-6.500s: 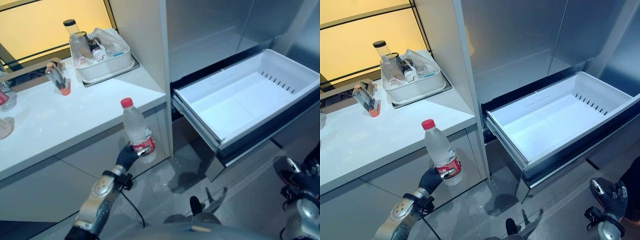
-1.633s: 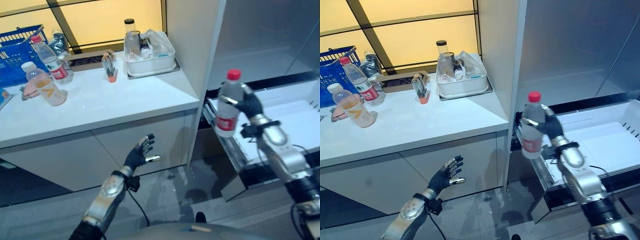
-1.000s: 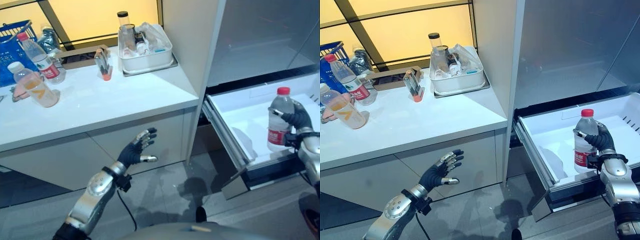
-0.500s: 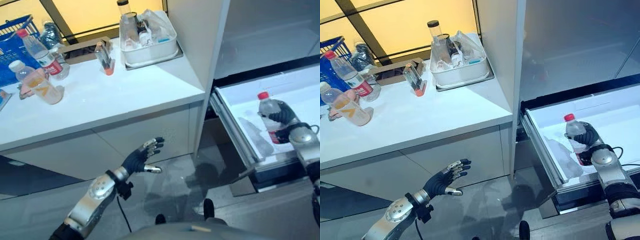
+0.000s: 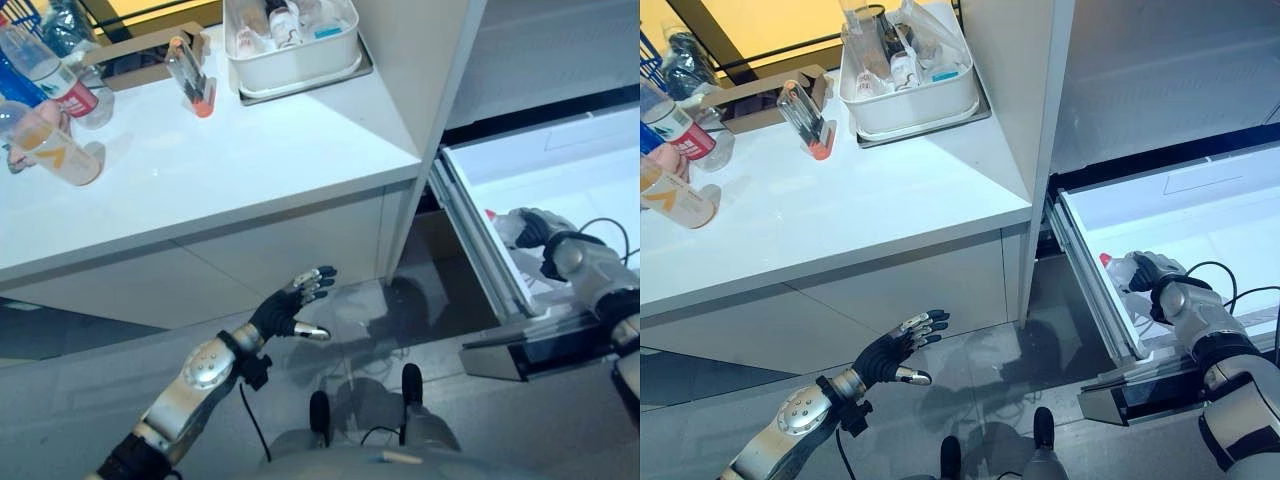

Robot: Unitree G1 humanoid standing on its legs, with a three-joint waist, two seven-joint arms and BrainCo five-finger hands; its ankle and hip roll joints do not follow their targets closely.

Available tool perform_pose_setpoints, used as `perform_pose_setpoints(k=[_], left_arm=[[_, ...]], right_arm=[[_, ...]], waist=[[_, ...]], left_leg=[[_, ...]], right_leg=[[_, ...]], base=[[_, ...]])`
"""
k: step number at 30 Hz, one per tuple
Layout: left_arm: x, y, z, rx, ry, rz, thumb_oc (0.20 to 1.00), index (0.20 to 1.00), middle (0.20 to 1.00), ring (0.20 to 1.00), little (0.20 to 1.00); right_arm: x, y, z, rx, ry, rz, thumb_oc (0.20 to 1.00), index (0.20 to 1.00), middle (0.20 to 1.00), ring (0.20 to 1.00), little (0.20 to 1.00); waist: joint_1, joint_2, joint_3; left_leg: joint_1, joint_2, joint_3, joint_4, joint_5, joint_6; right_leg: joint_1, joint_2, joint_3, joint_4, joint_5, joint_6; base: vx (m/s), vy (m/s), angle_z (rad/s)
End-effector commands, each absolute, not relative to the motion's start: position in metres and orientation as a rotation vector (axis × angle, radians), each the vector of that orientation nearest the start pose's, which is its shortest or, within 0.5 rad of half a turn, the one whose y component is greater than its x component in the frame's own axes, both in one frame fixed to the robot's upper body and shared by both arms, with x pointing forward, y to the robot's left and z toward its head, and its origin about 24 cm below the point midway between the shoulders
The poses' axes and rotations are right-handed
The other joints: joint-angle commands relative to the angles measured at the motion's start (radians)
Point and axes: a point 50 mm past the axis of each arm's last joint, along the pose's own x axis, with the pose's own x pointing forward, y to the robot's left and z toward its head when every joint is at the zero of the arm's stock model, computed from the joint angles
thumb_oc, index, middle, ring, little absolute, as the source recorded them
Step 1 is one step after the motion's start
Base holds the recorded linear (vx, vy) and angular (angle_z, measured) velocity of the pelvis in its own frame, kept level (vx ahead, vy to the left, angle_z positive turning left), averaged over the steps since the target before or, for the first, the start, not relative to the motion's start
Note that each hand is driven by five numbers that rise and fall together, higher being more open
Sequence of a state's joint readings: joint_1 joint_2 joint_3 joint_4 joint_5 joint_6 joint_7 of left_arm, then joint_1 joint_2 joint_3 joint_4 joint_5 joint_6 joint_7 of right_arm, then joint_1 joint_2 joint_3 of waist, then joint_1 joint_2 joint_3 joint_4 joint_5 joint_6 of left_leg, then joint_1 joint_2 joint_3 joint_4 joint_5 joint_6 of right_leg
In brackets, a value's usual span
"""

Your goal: Take the drinks into the refrigerator

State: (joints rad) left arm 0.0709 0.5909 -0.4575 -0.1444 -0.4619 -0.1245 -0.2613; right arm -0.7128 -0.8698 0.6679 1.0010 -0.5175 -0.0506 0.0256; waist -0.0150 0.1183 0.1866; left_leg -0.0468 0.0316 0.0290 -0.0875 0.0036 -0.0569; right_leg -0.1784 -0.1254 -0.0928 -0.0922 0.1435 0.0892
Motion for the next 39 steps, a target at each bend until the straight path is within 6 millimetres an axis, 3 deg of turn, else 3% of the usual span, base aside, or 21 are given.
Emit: perform_pose_setpoints(k=[1, 6, 7, 8, 9, 14, 16, 18, 23, 27, 33, 34, 39], left_arm=[[0.212, 0.124, 0.070, 0.040, -0.122, -0.734, 1.000, 1.000, 1.000, 1.000, 1.000], [0.217, 0.118, 0.072, 0.021, -0.147, -0.701, 1.000, 1.000, 1.000, 1.000, 1.000], [0.218, 0.117, 0.073, 0.021, -0.152, -0.697, 1.000, 1.000, 1.000, 1.000, 1.000], [0.219, 0.116, 0.073, 0.019, -0.158, -0.693, 1.000, 1.000, 1.000, 1.000, 1.000], [0.220, 0.115, 0.074, 0.019, -0.161, -0.687, 1.000, 1.000, 1.000, 1.000, 1.000], [0.222, 0.114, 0.076, 0.004, -0.173, -0.671, 1.000, 1.000, 1.000, 1.000, 1.000], [0.222, 0.115, 0.076, 0.004, -0.175, -0.665, 1.000, 1.000, 1.000, 1.000, 1.000], [0.223, 0.118, 0.076, 0.009, -0.174, -0.653, 1.000, 1.000, 1.000, 1.000, 1.000], [0.222, 0.128, 0.073, 0.025, -0.163, -0.630, 1.000, 1.000, 1.000, 1.000, 1.000], [0.218, 0.144, 0.069, 0.038, -0.136, -0.598, 1.000, 1.000, 1.000, 1.000, 1.000], [0.213, 0.162, 0.058, 0.070, -0.080, -0.535, 1.000, 1.000, 1.000, 1.000, 1.000], [0.212, 0.166, 0.057, 0.077, -0.076, -0.520, 1.000, 1.000, 1.000, 1.000, 1.000], [0.210, 0.170, 0.053, 0.075, -0.061, -0.496, 1.000, 1.000, 1.000, 1.000, 1.000]], right_arm=[[0.335, -0.301, 0.048, -1.793, 0.495, 0.357, 0.200, 0.200, 0.200, 0.200, 0.200], [0.338, -0.262, 0.025, -1.713, 0.439, 0.426, 0.200, 0.200, 0.200, 0.200, 0.200], [0.339, -0.256, 0.022, -1.683, 0.427, 0.424, 0.329, 0.329, 0.329, 0.329, 0.329], [0.339, -0.251, 0.019, -1.659, 0.421, 0.425, 0.580, 0.580, 0.580, 0.580, 0.580], [0.338, -0.245, 0.015, -1.645, 0.417, 0.439, 1.000, 1.000, 1.000, 1.000, 1.000], [0.340, -0.234, 0.013, -1.578, 0.391, 0.419, 1.000, 1.000, 1.000, 1.000, 1.000], [0.342, -0.234, 0.020, -1.464, 0.352, 0.358, 1.000, 1.000, 1.000, 1.000, 1.000], [0.344, -0.237, 0.034, -1.261, 0.275, 0.241, 1.000, 1.000, 1.000, 1.000, 1.000], [0.329, -0.266, 0.069, -0.799, 0.082, -0.030, 1.000, 1.000, 1.000, 1.000, 1.000], [0.295, -0.299, 0.092, -0.529, -0.079, -0.222, 1.000, 1.000, 1.000, 1.000, 1.000], [0.239, -0.335, 0.108, -0.398, -0.223, -0.423, 1.000, 1.000, 1.000, 1.000, 1.000], [0.221, -0.345, 0.110, -0.382, -0.246, -0.489, 1.000, 1.000, 1.000, 1.000, 1.000], [0.193, -0.365, 0.098, -0.356, -0.210, -0.636, 1.000, 1.000, 1.000, 1.000, 1.000]], waist=[[-0.007, -0.030, 0.045], [-0.002, -0.025, 0.067], [-0.002, -0.024, 0.069], [-0.001, -0.023, 0.071], [-0.001, -0.024, 0.072], [-0.002, -0.029, 0.069], [-0.005, -0.033, 0.066], [-0.013, -0.038, 0.063], [-0.034, -0.056, 0.049], [-0.055, -0.065, 0.032], [-0.104, -0.071, 0.008], [-0.121, -0.072, 0.002], [-0.143, -0.076, -0.010]], left_leg=[[-0.086, -0.026, 0.016, 0.000, 0.038, -0.003], [-0.100, -0.030, 0.006, 0.000, 0.043, -0.002], [-0.102, -0.030, 0.004, 0.000, 0.044, -0.002], [-0.104, -0.031, 0.003, 0.000, 0.044, -0.001], [-0.104, -0.031, -0.001, 0.000, 0.044, -0.001], [-0.106, -0.033, -0.009, 0.000, 0.041, 0.000], [-0.104, -0.035, -0.013, 0.000, 0.040, 0.002], [-0.104, -0.035, -0.013, 0.000, 0.039, 0.003], [-0.096, -0.035, -0.013, 0.000, 0.031, 0.007], [-0.088, -0.032, -0.006, 0.000, 0.022, 0.010], [-0.078, -0.028, 0.016, 0.000, 0.007, 0.012], [-0.074, -0.026, 0.026, 0.000, 0.003, 0.011], [-0.065, -0.021, 0.045, 0.000, -0.007, 0.013]], right_leg=[[0.000, -0.030, 0.042, 0.007, -0.046, 0.049], [-0.008, -0.034, 0.041, 0.008, -0.043, 0.047], [-0.010, -0.034, 0.039, 0.008, -0.042, 0.047], [-0.011, -0.033, 0.040, 0.007, -0.043, 0.046], [-0.010, -0.032, 0.039, 0.007, -0.043, 0.046], [-0.008, -0.035, 0.037, 0.005, -0.044, 0.046], [-0.007, -0.034, 0.037, 0.005, -0.044, 0.047], [-0.007, -0.034, 0.037, 0.005, -0.043, 0.049], [-0.003, -0.033, 0.040, 0.005, -0.046, 0.051], [-0.002, -0.030, 0.049, 0.005, -0.052, 0.053], [-0.007, -0.024, 0.070, 0.005, -0.058, 0.057], [-0.010, -0.021, 0.078, 0.005, -0.058, 0.058], [-0.014, -0.017, 0.099, 0.005, -0.061, 0.059]], base=[[-0.05, -0.005, -0.01], [-0.03, -0.007, 0.00], [-0.03, -0.005, 0.00], [-0.03, -0.003, 0.04], [-0.02, -0.007, 0.05], [0.00, 0.000, 0.00], [-0.01, 0.004, 0.03], [-0.01, 0.004, 0.07], [0.01, -0.003, 0.05], [0.03, 0.006, 0.01], [0.03, 0.016, -0.02], [0.03, 0.030, 0.02], [0.02, 0.023, -0.18]])
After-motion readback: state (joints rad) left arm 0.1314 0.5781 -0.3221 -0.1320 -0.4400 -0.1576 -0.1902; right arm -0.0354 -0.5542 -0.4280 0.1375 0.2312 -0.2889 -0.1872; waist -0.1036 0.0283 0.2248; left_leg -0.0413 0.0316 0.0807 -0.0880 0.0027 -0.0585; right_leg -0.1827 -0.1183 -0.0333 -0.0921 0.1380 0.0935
